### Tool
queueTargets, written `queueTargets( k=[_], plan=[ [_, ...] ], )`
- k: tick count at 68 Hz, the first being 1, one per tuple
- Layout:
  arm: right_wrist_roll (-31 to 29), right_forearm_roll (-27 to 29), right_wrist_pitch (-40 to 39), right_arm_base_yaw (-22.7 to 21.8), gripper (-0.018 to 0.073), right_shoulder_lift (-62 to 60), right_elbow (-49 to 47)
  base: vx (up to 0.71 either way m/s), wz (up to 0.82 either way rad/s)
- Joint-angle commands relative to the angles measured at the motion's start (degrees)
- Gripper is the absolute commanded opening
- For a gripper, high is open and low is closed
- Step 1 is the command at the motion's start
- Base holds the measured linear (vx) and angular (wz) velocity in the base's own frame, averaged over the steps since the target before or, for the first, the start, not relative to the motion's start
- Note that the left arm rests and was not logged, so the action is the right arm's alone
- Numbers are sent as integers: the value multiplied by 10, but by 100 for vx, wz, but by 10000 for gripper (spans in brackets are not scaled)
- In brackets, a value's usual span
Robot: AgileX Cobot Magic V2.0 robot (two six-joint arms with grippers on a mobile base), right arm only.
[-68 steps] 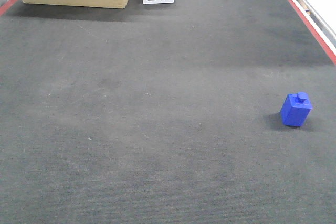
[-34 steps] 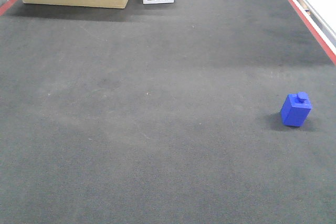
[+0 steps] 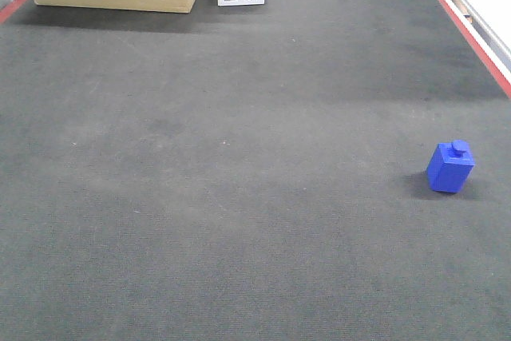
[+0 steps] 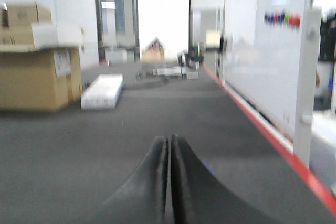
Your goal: Pour parts from conveyor to right shelf
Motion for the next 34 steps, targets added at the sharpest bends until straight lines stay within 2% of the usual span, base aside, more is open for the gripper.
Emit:
queueTargets(
  k=[1, 6, 12, 18, 23, 34],
  plan=[
    [-4, -5, -124, -2, -10, -10, -3, 0, 0],
    [-6, -6, -159, -2, -10, -10, -24, 0, 0],
    [-6, -14, -156, -2, -10, -10, -79, 0, 0],
    [-6, -46, -144, -2, -9, -5, -147, 0, 0],
    [-6, -65, -121, -2, -8, 20, -215, 0, 0],
    [-4, -58, -29, -2, -6, 117, -345, 0, 0]
  ],
)
